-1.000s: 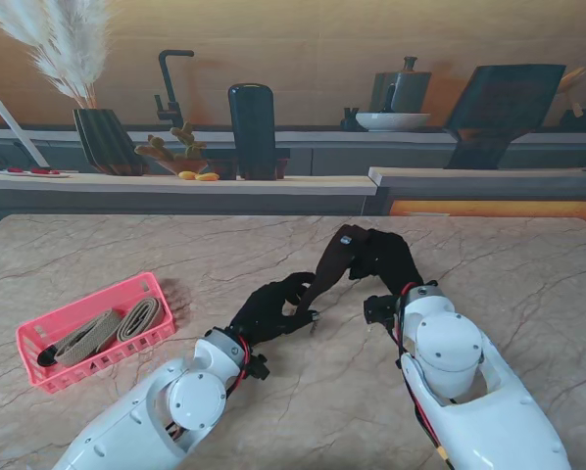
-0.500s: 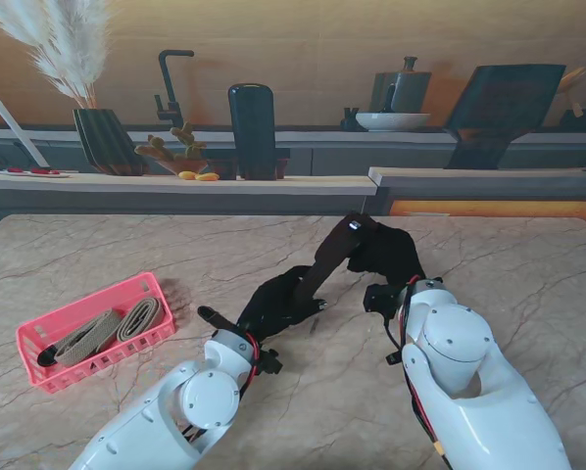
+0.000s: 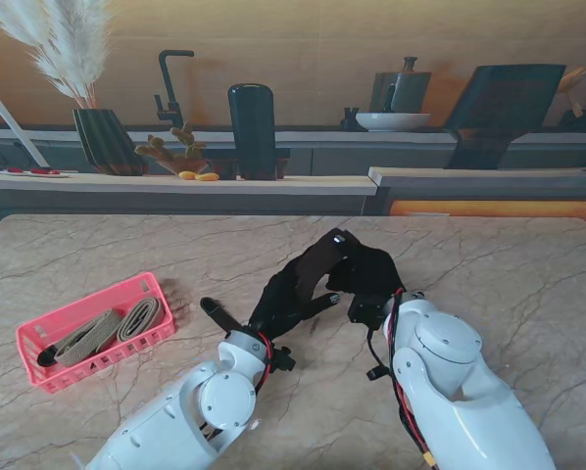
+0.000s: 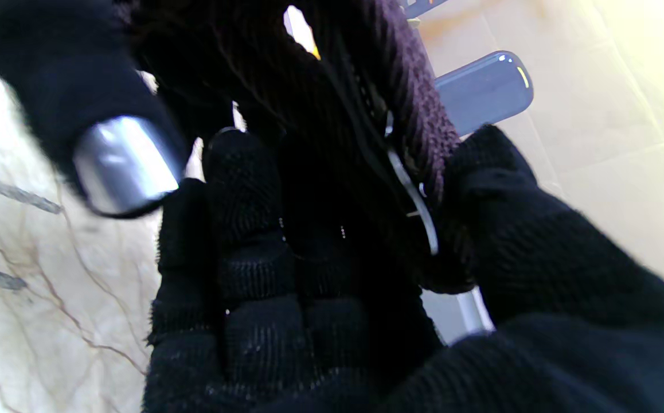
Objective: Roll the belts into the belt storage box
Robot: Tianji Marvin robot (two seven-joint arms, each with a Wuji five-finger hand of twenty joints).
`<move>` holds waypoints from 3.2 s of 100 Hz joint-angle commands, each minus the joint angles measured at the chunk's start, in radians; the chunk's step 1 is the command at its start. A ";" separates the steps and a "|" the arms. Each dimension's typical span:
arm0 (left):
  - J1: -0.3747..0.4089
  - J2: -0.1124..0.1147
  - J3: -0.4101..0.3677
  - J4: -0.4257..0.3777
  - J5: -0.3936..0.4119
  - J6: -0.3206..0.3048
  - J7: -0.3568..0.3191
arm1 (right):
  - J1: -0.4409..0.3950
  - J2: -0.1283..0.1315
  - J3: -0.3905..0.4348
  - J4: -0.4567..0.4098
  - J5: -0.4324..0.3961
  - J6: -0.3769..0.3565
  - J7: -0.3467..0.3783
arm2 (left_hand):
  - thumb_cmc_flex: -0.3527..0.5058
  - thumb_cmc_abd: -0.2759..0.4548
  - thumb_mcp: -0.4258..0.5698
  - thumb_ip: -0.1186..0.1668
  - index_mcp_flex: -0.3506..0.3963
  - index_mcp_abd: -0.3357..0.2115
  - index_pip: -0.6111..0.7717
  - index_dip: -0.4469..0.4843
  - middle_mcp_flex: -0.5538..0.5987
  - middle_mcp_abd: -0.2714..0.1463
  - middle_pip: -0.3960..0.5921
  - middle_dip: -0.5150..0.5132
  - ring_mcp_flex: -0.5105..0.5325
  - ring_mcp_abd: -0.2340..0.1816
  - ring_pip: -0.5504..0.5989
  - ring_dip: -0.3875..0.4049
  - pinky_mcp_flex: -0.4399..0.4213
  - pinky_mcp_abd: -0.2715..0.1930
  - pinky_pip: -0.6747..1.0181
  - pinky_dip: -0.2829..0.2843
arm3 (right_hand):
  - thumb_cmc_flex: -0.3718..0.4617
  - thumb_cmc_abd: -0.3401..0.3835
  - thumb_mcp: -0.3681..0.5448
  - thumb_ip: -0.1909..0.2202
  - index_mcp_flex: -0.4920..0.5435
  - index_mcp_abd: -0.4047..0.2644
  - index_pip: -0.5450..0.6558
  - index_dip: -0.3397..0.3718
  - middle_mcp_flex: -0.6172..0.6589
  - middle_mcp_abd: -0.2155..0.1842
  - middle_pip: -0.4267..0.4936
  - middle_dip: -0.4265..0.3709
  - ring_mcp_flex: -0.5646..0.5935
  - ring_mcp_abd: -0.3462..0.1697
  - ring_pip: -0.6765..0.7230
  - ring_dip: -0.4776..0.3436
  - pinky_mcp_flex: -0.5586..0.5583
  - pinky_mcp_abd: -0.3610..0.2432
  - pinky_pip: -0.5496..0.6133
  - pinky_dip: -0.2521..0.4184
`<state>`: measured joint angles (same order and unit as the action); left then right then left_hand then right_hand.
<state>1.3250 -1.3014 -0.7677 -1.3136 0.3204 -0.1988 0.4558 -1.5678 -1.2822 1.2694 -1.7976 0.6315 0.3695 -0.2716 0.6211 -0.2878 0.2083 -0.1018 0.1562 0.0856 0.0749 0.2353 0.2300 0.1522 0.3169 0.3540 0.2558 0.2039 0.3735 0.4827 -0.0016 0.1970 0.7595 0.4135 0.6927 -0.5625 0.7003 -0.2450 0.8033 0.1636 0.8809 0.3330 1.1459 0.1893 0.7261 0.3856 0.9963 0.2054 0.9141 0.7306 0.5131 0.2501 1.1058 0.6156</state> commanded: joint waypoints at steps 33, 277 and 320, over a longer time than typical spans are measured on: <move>0.000 -0.024 -0.007 0.022 -0.005 -0.013 0.053 | 0.010 -0.004 -0.009 0.041 0.010 0.077 0.079 | -0.011 0.100 -0.116 0.052 -0.020 -0.083 -0.110 -0.145 -0.053 -0.040 -0.122 -0.040 -0.061 -0.060 -0.012 -0.029 -0.038 -0.085 -0.041 -0.041 | 0.095 0.086 0.092 0.058 0.044 -0.240 0.087 0.004 0.026 0.020 0.052 -0.010 0.080 -0.045 0.224 0.068 0.048 -0.074 0.134 0.044; 0.064 -0.057 -0.050 -0.043 -0.134 -0.051 0.120 | 0.131 0.066 -0.109 0.249 -0.351 0.102 0.356 | 0.653 0.320 -0.243 0.030 0.235 -0.078 0.766 0.163 0.410 -0.065 0.139 0.006 0.247 -0.086 0.126 -0.021 0.129 0.002 0.162 0.052 | -0.027 0.117 -0.150 0.143 -0.042 -0.151 -0.203 0.116 -0.219 0.080 -0.068 -0.016 -0.193 0.057 -0.111 -0.040 -0.149 0.026 -0.026 0.029; 0.068 -0.048 -0.062 -0.047 -0.172 -0.045 0.075 | 0.078 0.099 -0.090 0.231 -0.646 -0.157 0.290 | 0.415 0.031 0.210 -0.003 0.331 -0.094 0.758 0.140 0.490 -0.070 0.122 -0.017 0.258 -0.061 0.098 -0.076 0.154 0.038 0.134 0.041 | -0.035 0.086 -0.106 0.142 -0.048 -0.166 -0.237 0.163 -0.232 0.064 -0.069 -0.016 -0.211 0.034 -0.131 -0.045 -0.157 0.026 -0.045 0.029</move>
<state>1.3892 -1.3474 -0.8272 -1.3519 0.1675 -0.2516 0.5415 -1.4623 -1.1981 1.1665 -1.5400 -0.0015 0.2357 0.0153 1.1207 -0.2443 0.0581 -0.0911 0.4395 0.0368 0.8077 0.3813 0.6564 0.1222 0.4347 0.3546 0.5196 0.1467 0.4893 0.4218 0.1615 0.2263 0.8952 0.4481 0.6290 -0.4425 0.5650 -0.1191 0.7562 0.0371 0.6488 0.4857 0.9288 0.2644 0.6672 0.3739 0.8102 0.2524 0.8033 0.6932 0.3626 0.2756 1.0648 0.6496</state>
